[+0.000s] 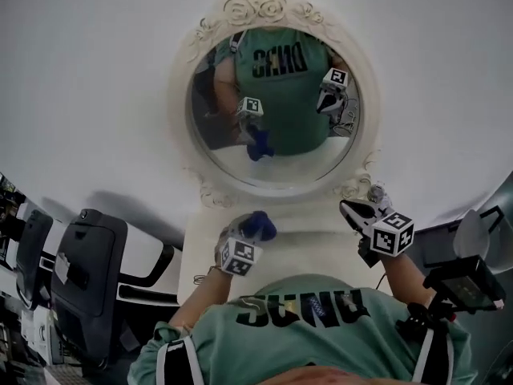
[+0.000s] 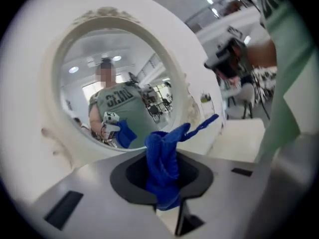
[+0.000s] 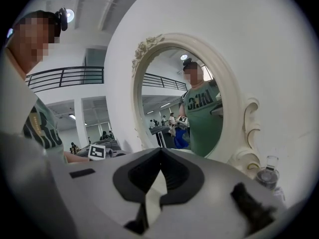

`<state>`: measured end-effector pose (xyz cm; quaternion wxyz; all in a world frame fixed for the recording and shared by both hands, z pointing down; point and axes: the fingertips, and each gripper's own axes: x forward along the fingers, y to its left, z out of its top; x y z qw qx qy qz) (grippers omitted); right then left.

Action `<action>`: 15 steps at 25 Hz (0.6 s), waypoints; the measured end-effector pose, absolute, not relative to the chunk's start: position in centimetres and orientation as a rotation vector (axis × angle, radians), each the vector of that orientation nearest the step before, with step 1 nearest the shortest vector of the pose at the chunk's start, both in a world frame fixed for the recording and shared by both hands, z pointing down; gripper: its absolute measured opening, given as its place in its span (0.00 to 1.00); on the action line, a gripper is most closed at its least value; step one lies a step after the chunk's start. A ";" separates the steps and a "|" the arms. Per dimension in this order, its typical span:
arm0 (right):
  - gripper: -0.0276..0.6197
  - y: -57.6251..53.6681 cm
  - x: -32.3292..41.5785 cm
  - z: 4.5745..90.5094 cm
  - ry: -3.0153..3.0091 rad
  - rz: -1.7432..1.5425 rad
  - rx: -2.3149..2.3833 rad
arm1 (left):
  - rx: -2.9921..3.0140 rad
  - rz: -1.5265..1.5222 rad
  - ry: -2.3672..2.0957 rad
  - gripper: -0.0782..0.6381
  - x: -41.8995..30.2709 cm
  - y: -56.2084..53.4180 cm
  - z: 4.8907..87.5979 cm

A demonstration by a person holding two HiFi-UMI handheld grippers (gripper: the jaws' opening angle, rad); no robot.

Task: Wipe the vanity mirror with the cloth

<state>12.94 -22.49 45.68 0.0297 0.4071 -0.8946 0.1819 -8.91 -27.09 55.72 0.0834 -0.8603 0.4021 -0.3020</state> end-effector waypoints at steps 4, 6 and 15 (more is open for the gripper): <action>0.05 -21.9 11.8 46.9 -2.743 0.561 1.249 | -2.823 -0.580 1.450 0.23 -11.6 -23.6 54.1; 0.05 -21.8 11.2 47.5 -2.749 0.574 1.258 | -2.930 -0.442 1.480 0.23 -11.9 -22.2 53.6; 0.05 -20.8 9.5 47.3 -2.707 0.432 1.301 | -3.077 -0.129 1.445 0.23 -11.9 -19.0 50.5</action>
